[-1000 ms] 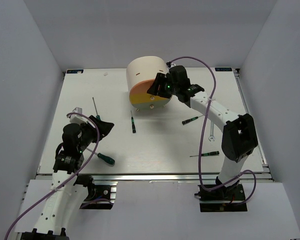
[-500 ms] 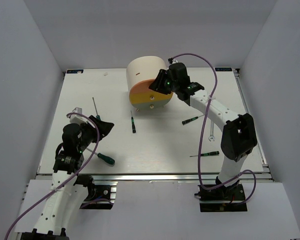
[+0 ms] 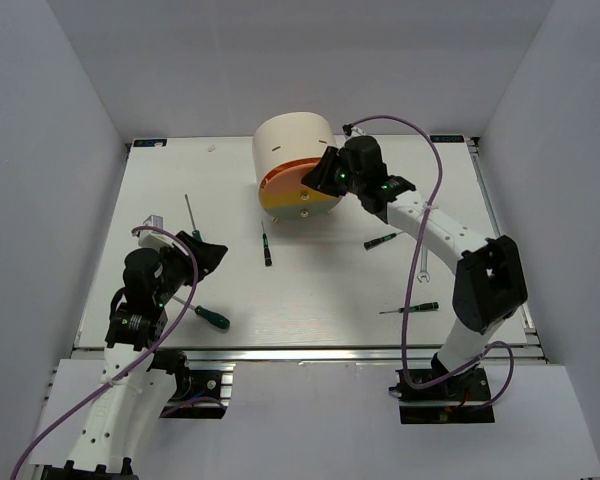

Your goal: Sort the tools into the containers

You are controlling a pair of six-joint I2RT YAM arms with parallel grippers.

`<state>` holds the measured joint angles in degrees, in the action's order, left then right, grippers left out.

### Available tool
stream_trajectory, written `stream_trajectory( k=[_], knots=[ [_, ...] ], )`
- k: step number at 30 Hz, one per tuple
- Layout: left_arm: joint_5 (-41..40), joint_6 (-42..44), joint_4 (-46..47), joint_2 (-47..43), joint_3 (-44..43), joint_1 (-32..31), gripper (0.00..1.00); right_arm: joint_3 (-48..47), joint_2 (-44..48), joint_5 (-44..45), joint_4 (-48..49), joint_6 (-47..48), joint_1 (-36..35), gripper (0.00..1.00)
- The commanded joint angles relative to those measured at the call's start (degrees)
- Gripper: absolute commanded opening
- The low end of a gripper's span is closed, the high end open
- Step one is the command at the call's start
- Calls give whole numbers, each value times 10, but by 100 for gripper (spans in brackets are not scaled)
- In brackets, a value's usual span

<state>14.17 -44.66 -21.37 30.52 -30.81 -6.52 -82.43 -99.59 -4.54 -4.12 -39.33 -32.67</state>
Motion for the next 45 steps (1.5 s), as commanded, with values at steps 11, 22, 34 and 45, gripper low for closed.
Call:
stream_trajectory(
  k=[11,22,34,45],
  knots=[
    [14,-7,27,8,2,1,71,177,167,1,-16,-20,-11,21],
    [31,-2,40,42,-7,1,71,210,190,-6,-5,-14,-12,55],
    [12,26,48,183,-47,-45,44,247,245,-40,-6,44,-12,73],
    [-190,47,36,415,-143,-206,66,349,399,-153,-9,290,-11,64]
  ],
)
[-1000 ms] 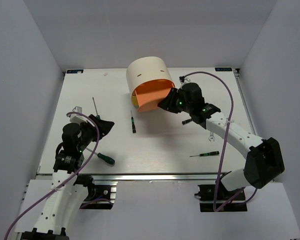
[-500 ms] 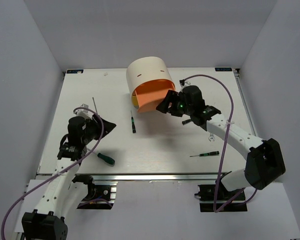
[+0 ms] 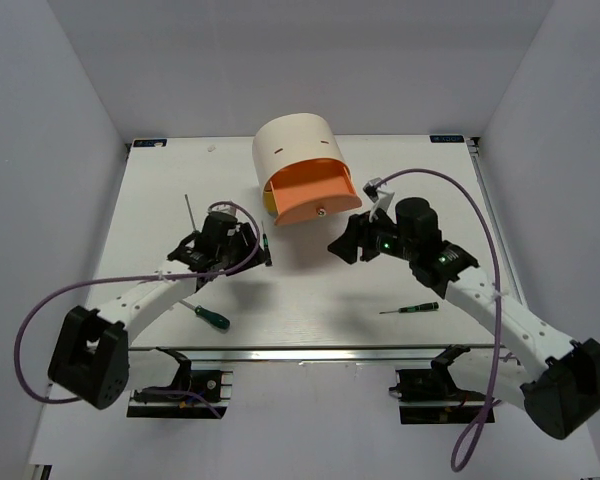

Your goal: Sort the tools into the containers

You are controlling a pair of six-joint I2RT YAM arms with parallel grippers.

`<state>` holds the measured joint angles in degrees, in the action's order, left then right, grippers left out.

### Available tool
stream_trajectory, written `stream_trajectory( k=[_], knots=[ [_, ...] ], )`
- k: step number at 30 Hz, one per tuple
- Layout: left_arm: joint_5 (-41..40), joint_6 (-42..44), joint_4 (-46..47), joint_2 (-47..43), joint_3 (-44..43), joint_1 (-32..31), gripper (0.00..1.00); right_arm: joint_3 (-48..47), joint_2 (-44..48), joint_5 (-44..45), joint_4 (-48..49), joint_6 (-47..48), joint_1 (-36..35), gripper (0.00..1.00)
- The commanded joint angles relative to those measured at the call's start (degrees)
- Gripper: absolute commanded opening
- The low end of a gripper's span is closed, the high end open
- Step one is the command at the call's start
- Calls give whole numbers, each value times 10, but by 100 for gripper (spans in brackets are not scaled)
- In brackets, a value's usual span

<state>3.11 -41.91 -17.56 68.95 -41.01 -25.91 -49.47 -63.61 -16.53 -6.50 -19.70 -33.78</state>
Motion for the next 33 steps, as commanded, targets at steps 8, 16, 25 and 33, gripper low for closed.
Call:
stream_trajectory(
  k=[8,16,25,33],
  knots=[
    [-142,55,12,159,-111,-28,68,74,106,22,26,134,14,56],
    [-162,51,42,232,-133,-37,63,92,125,38,28,124,36,58],
    [-216,33,35,292,-158,-67,56,93,122,44,33,123,45,59],
    [-235,14,29,299,-137,-76,50,95,125,49,33,119,49,59]
  ],
)
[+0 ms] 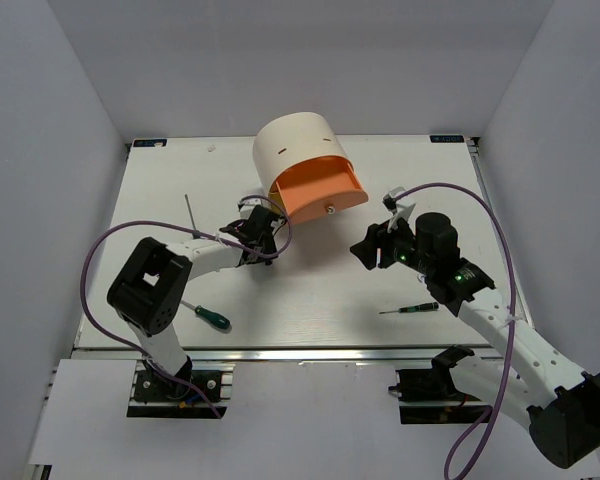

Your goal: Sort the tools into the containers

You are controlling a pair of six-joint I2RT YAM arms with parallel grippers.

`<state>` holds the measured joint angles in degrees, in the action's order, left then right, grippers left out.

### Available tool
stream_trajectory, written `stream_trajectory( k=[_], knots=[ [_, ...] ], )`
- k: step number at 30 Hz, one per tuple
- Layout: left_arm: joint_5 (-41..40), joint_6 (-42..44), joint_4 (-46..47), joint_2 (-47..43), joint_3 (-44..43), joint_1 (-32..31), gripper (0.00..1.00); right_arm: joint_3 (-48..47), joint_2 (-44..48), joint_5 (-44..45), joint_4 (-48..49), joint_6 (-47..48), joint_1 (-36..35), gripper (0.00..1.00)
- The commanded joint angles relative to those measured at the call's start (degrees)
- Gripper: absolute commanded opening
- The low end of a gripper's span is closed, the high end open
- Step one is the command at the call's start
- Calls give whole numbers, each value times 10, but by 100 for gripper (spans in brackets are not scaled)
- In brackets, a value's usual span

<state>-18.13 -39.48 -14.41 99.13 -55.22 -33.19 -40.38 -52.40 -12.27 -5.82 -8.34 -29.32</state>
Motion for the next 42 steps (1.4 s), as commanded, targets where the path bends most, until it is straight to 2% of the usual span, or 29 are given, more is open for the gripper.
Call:
stream_trajectory(
  k=[1,3,11,14,18,23,25,26,29,30,32,35,38,42],
  knots=[
    [-23,-11,-4,-7,11,-3,48,4,13,7,26,5,5,59],
    [-30,-14,-5,-13,27,-3,44,5,13,8,27,5,6,59],
    [-52,-28,-19,-65,84,-3,16,5,15,8,24,8,7,59],
    [-53,-30,-28,-87,102,-3,11,4,18,9,21,11,7,59],
    [-37,-28,-42,-160,119,-3,0,3,22,9,16,19,8,60],
    [21,-16,-59,-299,123,-3,0,2,32,-3,3,39,8,60],
    [57,6,-51,-371,120,-3,0,5,36,-6,-1,48,8,55],
    [103,22,-25,-393,119,-3,0,7,41,-10,-4,50,8,53],
    [173,79,-7,-438,94,-3,0,11,47,-16,-9,57,9,28],
    [213,112,-12,-440,81,-3,0,11,48,-17,-10,59,9,12],
    [249,151,-24,-431,39,-3,0,12,48,-17,-14,64,9,2],
    [274,238,-32,-394,-9,-3,0,14,49,-18,-13,68,9,0],
    [275,280,-31,-352,-76,-3,0,14,49,-19,-12,69,9,1],
    [300,351,-11,-248,-146,-3,0,13,54,-14,-12,77,10,2]
  ],
)
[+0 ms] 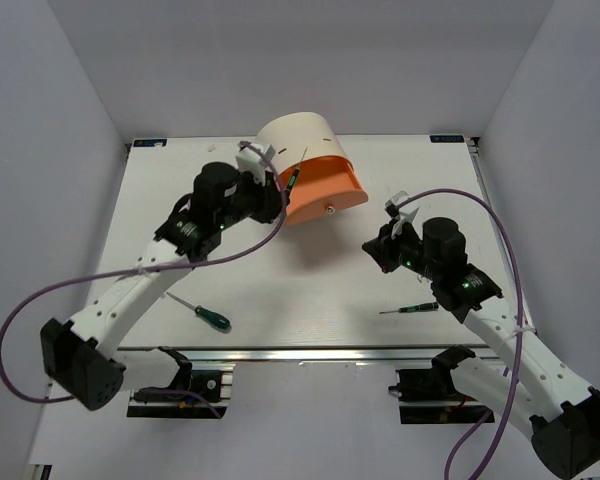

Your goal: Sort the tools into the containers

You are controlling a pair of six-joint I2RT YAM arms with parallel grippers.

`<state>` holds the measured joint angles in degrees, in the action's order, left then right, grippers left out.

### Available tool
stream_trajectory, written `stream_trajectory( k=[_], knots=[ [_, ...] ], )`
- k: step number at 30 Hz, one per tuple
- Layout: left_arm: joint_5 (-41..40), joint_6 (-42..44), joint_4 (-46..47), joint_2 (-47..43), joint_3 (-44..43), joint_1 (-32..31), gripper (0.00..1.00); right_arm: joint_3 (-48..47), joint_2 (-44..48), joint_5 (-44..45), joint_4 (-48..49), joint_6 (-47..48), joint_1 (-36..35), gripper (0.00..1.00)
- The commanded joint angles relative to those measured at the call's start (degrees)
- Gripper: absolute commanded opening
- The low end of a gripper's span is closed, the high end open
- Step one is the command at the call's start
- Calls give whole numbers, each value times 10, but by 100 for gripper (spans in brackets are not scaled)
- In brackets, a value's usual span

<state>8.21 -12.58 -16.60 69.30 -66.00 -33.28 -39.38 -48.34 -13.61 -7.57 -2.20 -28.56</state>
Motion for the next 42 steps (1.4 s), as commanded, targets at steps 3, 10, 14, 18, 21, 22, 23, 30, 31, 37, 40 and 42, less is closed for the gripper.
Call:
stream_trajectory(
  k=[3,10,14,18,21,22,23,30,31,37,40,42],
  knots=[
    [51,110,17,115,-84,-2,0,4,19,4,6,19,3,3],
    [53,124,21,172,-132,-2,9,17,40,15,8,19,3,4],
    [43,124,15,188,-136,-2,28,22,45,15,6,19,3,7],
    [35,124,20,188,-137,-2,46,22,46,20,0,19,4,18],
    [32,121,23,184,-144,-2,50,22,45,27,-5,40,3,29],
    [32,120,24,183,-147,-2,51,21,45,28,-6,41,3,31],
    [32,118,24,182,-150,-2,52,21,44,28,-8,42,4,34],
    [-25,64,11,133,-175,-2,26,4,19,-18,-36,113,62,10],
    [-45,52,5,102,-162,-2,13,0,13,-30,-41,120,88,0],
    [-165,-62,6,-69,-7,1,44,-85,-152,-191,-146,206,253,29],
    [-182,-136,-15,-153,95,2,67,-166,-261,-213,-244,283,253,72],
    [-180,-190,-20,-206,164,2,70,-191,-293,-230,-269,380,253,77]
  ],
)
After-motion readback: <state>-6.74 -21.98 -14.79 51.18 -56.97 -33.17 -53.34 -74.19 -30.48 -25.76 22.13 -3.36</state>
